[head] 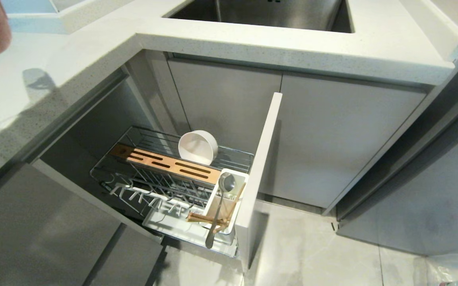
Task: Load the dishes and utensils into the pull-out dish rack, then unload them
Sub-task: Pick up the plate and place it in the cupboard
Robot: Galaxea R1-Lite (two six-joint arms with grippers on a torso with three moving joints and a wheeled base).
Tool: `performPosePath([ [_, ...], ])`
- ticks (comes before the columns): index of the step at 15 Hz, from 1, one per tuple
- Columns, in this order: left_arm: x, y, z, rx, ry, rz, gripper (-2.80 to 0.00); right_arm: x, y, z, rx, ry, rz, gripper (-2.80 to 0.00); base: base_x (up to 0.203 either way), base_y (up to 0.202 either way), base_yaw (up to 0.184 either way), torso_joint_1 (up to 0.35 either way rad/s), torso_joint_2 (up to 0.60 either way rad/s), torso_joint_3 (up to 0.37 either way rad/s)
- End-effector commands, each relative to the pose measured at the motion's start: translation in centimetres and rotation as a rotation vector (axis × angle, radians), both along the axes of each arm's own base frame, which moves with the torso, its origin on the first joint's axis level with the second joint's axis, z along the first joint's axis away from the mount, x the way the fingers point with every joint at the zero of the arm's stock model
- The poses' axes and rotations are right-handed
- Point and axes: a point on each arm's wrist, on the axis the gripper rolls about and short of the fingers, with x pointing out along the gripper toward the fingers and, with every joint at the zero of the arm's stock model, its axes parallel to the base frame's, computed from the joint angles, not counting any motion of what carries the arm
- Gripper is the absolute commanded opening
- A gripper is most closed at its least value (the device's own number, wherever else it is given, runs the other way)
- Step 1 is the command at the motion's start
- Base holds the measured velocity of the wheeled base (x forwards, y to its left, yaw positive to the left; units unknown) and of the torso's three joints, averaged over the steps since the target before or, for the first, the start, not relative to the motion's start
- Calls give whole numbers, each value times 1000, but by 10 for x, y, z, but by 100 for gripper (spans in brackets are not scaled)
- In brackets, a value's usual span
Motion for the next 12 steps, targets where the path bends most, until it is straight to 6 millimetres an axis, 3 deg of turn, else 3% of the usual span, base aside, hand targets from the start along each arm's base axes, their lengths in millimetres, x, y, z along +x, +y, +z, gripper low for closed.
performPosePath([
  [1,-5,-20,-6,-2,14,-139,-280,0,0,0,0,1,0,-280,0,0,0,0,0,0],
  [5,-3,-96,-59,40,107,-415,-280,0,0,0,0,1,0,-280,0,0,0,0,0,0],
  [7,14,-131,-90,-21,179,-360,-280,0,0,0,0,1,0,-280,0,0,0,0,0,0],
  [9,24,-145,-113,-37,213,-304,-280,0,0,0,0,1,0,-280,0,0,0,0,0,0],
  [12,39,-140,-136,-72,197,-239,-280,0,0,0,0,1,0,-280,0,0,0,0,0,0],
])
